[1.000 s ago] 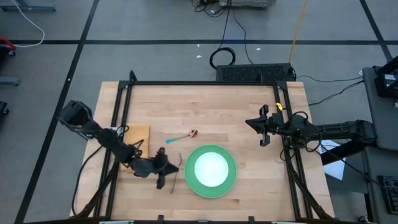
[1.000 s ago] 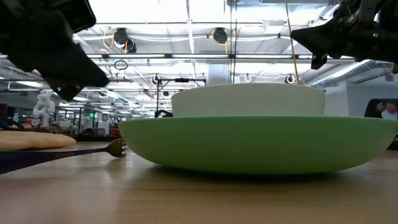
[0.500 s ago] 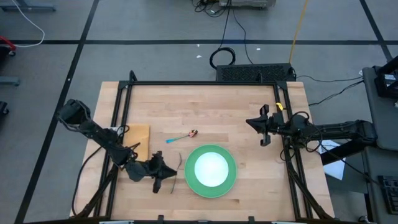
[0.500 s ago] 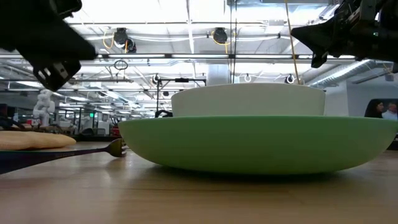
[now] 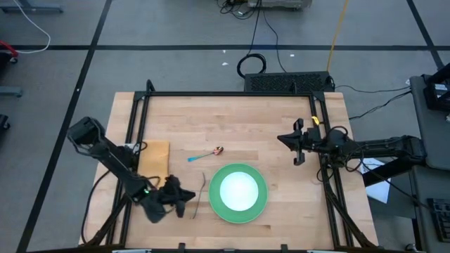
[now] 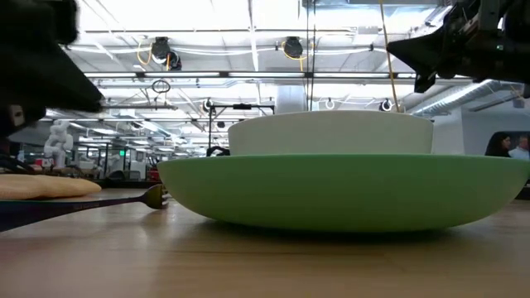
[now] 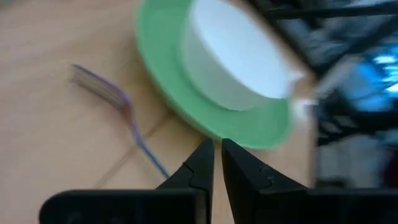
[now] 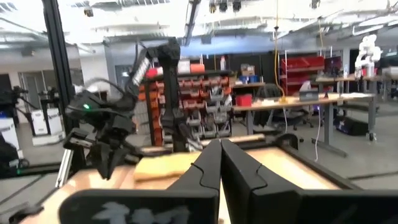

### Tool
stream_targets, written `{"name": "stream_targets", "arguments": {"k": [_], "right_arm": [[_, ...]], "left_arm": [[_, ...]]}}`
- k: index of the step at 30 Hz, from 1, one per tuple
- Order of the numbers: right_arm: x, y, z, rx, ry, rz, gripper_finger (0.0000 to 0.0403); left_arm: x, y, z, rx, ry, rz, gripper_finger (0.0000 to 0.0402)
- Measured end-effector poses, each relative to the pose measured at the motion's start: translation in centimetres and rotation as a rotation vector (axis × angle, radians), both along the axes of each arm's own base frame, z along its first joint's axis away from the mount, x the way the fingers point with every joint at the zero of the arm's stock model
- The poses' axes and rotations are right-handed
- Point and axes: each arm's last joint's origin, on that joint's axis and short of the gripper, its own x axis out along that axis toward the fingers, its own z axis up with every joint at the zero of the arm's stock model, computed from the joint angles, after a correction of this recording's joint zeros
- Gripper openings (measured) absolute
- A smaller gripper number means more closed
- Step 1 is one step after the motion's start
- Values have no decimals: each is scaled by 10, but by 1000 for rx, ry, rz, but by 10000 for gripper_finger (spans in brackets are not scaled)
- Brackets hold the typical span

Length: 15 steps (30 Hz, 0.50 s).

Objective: Set table place
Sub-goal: Adjust the violet fork and white bowl

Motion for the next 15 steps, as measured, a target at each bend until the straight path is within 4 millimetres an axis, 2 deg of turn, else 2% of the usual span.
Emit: {"name": "stream_targets", "arguments": {"k": [5, 9, 15], "right_arm": [[2, 0, -8, 7, 84, 0, 0], [2, 0, -10, 1, 105, -5, 0], [2, 0, -14, 2, 143, -6, 0]], "left_arm": [[37, -2, 18, 52, 298, 53, 6], [58, 3, 40, 72, 471, 77, 14], [78, 7, 59, 14, 528, 29, 47]]}}
